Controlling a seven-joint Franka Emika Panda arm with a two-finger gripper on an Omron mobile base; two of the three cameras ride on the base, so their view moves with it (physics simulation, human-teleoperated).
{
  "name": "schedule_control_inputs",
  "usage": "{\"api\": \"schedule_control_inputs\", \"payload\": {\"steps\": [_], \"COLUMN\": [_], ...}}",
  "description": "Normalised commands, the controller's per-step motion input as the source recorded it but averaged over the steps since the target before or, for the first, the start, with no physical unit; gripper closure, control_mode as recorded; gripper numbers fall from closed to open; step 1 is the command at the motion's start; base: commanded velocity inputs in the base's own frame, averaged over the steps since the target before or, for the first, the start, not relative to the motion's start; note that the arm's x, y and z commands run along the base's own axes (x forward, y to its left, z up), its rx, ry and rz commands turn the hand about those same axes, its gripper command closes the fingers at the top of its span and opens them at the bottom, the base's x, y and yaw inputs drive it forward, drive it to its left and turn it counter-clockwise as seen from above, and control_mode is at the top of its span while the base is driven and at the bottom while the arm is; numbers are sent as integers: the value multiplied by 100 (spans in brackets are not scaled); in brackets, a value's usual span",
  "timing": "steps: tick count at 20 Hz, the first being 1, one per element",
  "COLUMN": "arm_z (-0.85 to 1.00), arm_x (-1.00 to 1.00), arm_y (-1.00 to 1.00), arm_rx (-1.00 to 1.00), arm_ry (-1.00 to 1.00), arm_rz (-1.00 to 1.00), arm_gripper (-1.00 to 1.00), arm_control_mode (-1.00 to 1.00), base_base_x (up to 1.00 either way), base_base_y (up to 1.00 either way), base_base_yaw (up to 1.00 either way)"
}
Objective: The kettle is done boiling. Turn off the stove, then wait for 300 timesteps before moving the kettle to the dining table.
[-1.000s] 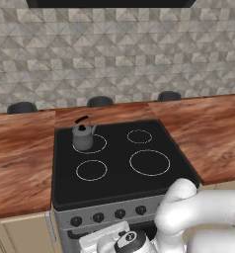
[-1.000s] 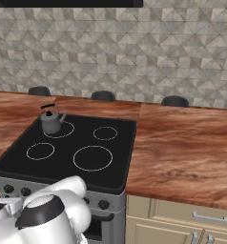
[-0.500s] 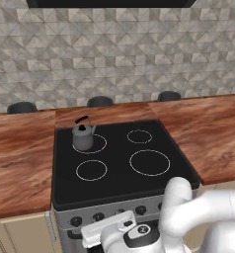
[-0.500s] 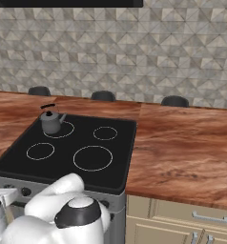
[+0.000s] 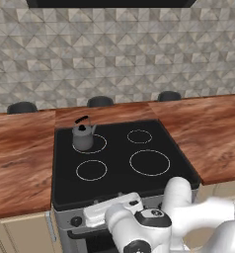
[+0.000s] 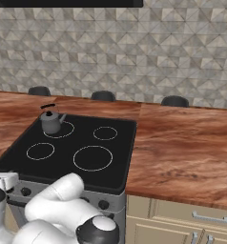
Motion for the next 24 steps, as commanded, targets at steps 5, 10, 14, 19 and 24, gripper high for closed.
{"api": "schedule_control_inputs", "payload": {"steps": [5,10,14,19,24], "arm_z": [66,59,46,31,18], "arm_x": [10,24,35,34,38], "arm_y": [0,0,0,0,0], "arm_rx": [8,12,15,15,15], "arm_ry": [10,20,28,32,33], "arm_rz": [-2,-1,-1,0,0], "arm_gripper": [-100,-100,-100,-100,-100], "arm_control_mode": [-100,-100,-100,-100,-100], "base_base_x": [0,0,0,0,0], "base_base_y": [0,0,0,0,0], "base_base_yaw": [0,0,0,0,0]}}
